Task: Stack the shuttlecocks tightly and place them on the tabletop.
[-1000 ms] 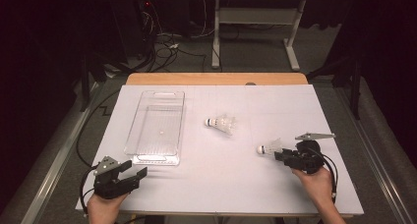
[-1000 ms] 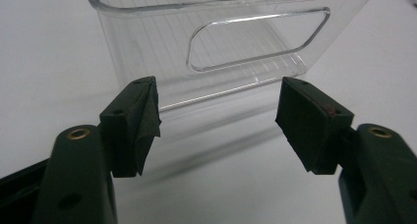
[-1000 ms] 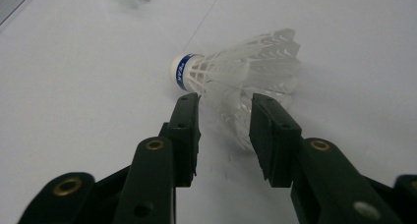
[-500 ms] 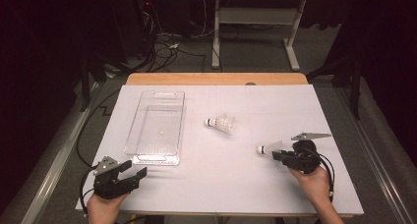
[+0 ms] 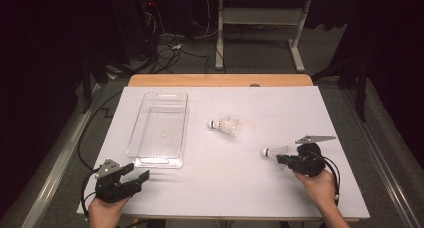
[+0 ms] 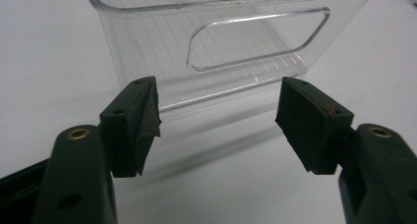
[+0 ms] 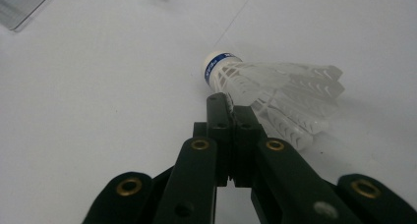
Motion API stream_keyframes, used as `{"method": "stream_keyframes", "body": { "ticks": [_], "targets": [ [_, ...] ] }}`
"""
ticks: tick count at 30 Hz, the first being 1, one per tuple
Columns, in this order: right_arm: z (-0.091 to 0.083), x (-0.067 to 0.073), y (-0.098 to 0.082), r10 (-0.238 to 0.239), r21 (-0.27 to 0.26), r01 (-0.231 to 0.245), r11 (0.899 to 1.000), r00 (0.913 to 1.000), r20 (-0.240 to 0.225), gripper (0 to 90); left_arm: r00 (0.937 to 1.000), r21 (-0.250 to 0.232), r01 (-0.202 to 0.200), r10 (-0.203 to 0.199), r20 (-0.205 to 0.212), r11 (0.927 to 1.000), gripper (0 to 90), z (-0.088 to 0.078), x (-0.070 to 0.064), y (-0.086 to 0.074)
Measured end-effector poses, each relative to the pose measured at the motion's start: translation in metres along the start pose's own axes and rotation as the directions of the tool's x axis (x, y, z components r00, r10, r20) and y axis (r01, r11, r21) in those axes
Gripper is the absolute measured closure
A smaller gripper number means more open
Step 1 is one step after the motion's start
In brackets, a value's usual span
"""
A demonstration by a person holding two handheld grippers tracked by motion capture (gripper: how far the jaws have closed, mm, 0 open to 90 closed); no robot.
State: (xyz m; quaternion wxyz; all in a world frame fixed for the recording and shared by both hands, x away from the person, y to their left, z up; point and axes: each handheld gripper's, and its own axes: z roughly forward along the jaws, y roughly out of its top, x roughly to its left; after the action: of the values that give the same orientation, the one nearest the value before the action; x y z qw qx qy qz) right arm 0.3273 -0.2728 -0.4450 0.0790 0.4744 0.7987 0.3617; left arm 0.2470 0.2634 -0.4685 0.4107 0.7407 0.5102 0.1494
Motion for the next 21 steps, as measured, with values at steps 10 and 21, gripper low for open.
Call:
{"method": "stream_keyframes", "body": {
  "ticks": [10, 21],
  "targets": [
    [-0.0031, 0.0022, 0.0037, -0.018, -0.001, 0.018, 1.0, 0.9998, -0.014, 90.0, 1.0, 0.0, -0.001, 0.001, 0.002, 1.0, 33.5, 0.0, 0.0, 0.0],
    [-0.0075, 0.0023, 0.0085, -0.014, -0.023, 0.014, 1.0, 0.9997, -0.019, 90.0, 1.0, 0.002, -0.004, 0.004, 0.002, 1.0, 33.5, 0.0003, 0.0002, 0.0002]
  ]
}}
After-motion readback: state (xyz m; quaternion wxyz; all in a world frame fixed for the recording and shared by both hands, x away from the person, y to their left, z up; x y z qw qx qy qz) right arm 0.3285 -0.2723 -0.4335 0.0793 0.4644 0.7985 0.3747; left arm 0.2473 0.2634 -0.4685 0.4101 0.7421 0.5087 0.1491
